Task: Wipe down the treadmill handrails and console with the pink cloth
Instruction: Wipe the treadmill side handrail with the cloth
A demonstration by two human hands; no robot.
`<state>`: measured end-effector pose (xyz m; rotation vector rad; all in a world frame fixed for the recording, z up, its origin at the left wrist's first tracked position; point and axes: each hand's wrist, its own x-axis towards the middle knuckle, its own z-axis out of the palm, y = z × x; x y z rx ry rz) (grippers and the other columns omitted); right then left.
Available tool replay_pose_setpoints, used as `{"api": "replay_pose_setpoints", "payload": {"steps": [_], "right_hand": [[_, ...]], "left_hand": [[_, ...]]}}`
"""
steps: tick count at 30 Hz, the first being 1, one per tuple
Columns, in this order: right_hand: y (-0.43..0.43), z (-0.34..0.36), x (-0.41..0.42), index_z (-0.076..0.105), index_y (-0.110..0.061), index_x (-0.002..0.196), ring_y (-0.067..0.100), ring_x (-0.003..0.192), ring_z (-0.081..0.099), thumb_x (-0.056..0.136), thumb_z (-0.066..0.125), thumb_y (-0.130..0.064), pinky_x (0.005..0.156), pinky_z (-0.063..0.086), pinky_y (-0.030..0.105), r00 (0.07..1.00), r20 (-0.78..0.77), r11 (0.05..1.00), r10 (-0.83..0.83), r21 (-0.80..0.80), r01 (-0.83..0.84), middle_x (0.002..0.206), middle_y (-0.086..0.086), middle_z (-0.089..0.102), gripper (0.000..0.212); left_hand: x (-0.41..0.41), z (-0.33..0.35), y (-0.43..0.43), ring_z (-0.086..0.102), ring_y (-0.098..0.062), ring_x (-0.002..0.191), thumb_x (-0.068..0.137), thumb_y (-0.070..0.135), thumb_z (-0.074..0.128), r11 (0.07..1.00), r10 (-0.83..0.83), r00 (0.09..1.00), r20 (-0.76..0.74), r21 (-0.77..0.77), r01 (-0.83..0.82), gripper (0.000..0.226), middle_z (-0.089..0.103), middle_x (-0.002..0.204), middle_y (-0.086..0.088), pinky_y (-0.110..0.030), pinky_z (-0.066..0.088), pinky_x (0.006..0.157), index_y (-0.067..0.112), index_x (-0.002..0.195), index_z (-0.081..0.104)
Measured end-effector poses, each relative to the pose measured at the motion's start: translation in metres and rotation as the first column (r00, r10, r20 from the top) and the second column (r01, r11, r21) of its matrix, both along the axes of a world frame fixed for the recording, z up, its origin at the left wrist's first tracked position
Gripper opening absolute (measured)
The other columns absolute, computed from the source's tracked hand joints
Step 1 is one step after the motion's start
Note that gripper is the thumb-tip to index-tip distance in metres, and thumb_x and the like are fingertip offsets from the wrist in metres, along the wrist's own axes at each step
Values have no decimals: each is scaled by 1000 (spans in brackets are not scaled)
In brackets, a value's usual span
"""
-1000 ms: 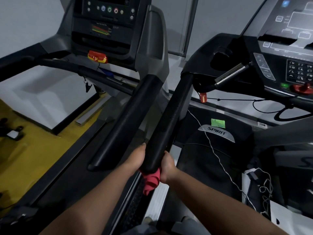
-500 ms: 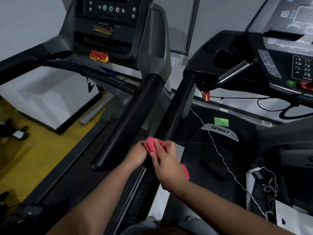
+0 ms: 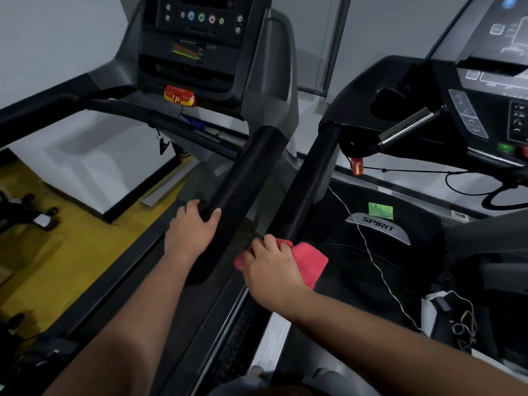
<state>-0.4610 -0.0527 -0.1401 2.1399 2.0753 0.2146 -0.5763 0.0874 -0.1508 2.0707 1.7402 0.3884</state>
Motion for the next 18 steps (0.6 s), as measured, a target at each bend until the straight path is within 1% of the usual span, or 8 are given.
{"api": "replay_pose_setpoints", "payload": {"steps": [2,3,5,8,10,13,15,18], "right_hand": [[13,12,-5,67,-17,106,31,104,46,87,51,-36,86,40,45,994,90,990,55,-136,-43,107,9,61,31],[23,14,-6,60,-15,118,33,115,40,93,42,-33,97,33,49,990,122,978,75,-201,-49,121,12,56,36],[39,23,-11,47,-14,133,36,127,33,97,36,-32,107,21,55,977,196,926,88,-377,-8,138,15,45,42],[37,25,-18,42,-14,138,36,129,36,97,36,-31,109,20,54,967,208,893,150,-449,-42,142,16,41,45],[23,20,-16,41,-11,137,34,127,39,96,36,-30,111,18,51,966,159,915,202,-382,-129,139,17,45,46],[11,21,-5,35,-12,135,33,121,45,95,38,-28,113,15,46,977,-34,939,210,-270,-212,127,17,53,43],[20,24,-1,35,-12,133,32,117,49,95,40,-26,113,16,46,984,-70,940,162,-293,-176,123,17,57,41],[49,25,-10,33,-8,141,35,127,44,94,45,-22,113,19,49,999,36,900,25,-436,-7,136,16,49,51]], "left_hand": [[2,2,3,53,-30,117,90,67,33,988,-5,999,-38,-152,-1,76,53,134,-12,-37,45,84,12,143,37],[3,3,3,55,-30,114,90,69,31,983,-8,999,-32,-182,2,78,55,131,-12,-36,45,81,12,143,37],[2,4,0,57,-30,109,91,68,30,985,-5,1000,-18,-174,2,78,57,128,-13,-34,46,77,11,143,36],[1,4,-6,60,-30,103,92,67,28,994,-3,998,-65,-105,-4,77,60,122,-14,-33,46,69,9,143,35],[1,3,-7,61,-29,97,92,67,28,997,2,997,-80,-81,-8,77,63,117,-13,-34,48,66,9,141,37],[2,3,-8,61,-29,99,92,66,27,998,8,994,-112,-61,-15,75,63,117,-13,-35,49,68,9,141,36],[2,4,-8,61,-30,102,93,66,26,998,0,993,-119,-62,-8,75,61,120,-14,-37,50,72,9,141,35],[2,7,-9,59,-30,106,93,65,25,996,-12,994,-108,-84,3,76,58,126,-15,-37,50,75,9,143,31]]}}
